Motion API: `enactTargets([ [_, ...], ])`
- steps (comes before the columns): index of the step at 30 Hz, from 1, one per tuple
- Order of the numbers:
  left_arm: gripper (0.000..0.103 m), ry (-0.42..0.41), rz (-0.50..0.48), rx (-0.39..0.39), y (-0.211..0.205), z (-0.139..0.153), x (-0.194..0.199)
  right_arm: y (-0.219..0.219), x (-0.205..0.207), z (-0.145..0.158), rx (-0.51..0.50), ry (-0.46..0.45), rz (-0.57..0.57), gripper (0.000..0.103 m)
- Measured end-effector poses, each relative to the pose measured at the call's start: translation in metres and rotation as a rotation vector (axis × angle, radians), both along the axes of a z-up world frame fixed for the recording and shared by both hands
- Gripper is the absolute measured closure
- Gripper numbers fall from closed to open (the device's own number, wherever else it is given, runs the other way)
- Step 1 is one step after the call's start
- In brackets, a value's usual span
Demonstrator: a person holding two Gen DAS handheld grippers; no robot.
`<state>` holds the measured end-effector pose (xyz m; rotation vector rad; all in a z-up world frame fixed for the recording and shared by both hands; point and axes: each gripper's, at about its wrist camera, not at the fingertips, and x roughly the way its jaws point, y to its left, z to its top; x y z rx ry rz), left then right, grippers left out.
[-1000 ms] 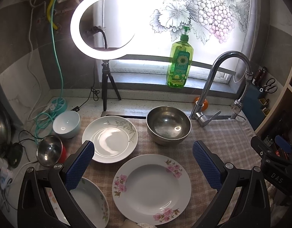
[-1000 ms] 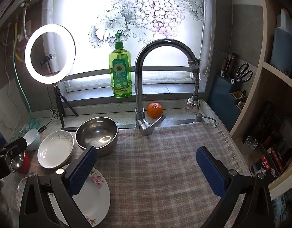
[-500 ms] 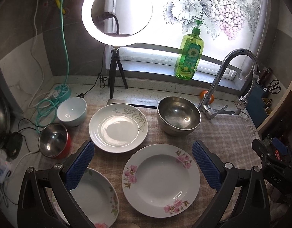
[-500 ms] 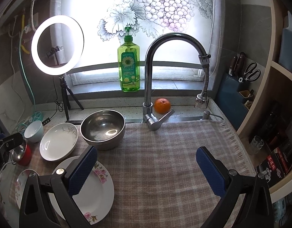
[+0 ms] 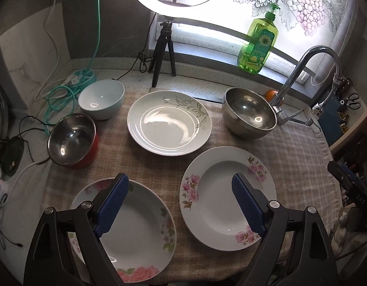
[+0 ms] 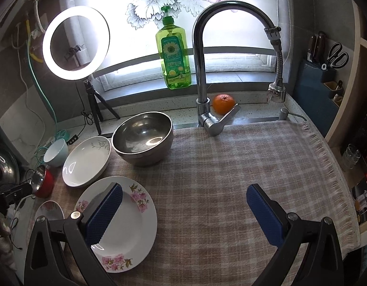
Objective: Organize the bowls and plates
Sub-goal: 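Lower both tools onto the pink-peony plate rim and close the fingers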
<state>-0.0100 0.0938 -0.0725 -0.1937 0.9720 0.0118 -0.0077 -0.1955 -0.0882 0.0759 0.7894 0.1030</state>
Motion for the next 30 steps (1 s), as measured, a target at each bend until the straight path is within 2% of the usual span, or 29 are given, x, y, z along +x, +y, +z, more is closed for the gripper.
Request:
enactTargets([
  [3,0.024,0.026,-0.018,0.002,0.001,-0.012,0.000,0.002,0.001,-0.010,0.023,0.028,0.031,0.002],
  [4,0.026,0.034,-0.030,0.004,0.000,-0.016,0.000,0.004,0.002,-0.013,0.030,0.044,0.044,0.006],
  [6,0.038,0.056,-0.056,-0.001,0.000,-0.023,0.002,0.008,0.005,-0.020,0.046,0.087,0.070,0.015],
  [8,0.042,0.078,-0.078,-0.031,0.001,-0.030,0.004,0.009,0.008,-0.030,0.084,0.136,0.092,0.024],
  [11,0.056,0.112,-0.103,-0.066,0.001,-0.040,0.009,0.008,0.013,-0.046,0.135,0.206,0.112,0.040],
  [13,0.058,0.129,-0.118,-0.079,0.001,-0.045,0.012,0.009,0.014,-0.052,0.148,0.229,0.127,0.043],
  [15,0.068,0.151,-0.135,-0.095,0.000,-0.050,0.016,0.011,0.015,-0.056,0.159,0.246,0.143,0.047],
  [17,0.070,0.169,-0.145,-0.112,0.000,-0.054,0.020,0.011,0.017,-0.061,0.192,0.266,0.155,0.051],
  [21,0.070,0.193,-0.168,-0.122,-0.003,-0.060,0.025,0.008,0.024,-0.068,0.252,0.304,0.154,0.053],
  [28,0.070,0.243,-0.155,-0.149,0.005,-0.074,0.039,-0.003,0.039,-0.088,0.355,0.391,0.128,0.066],
  [30,0.074,0.255,-0.165,-0.156,0.004,-0.076,0.042,-0.003,0.043,-0.090,0.362,0.398,0.129,0.067],
])
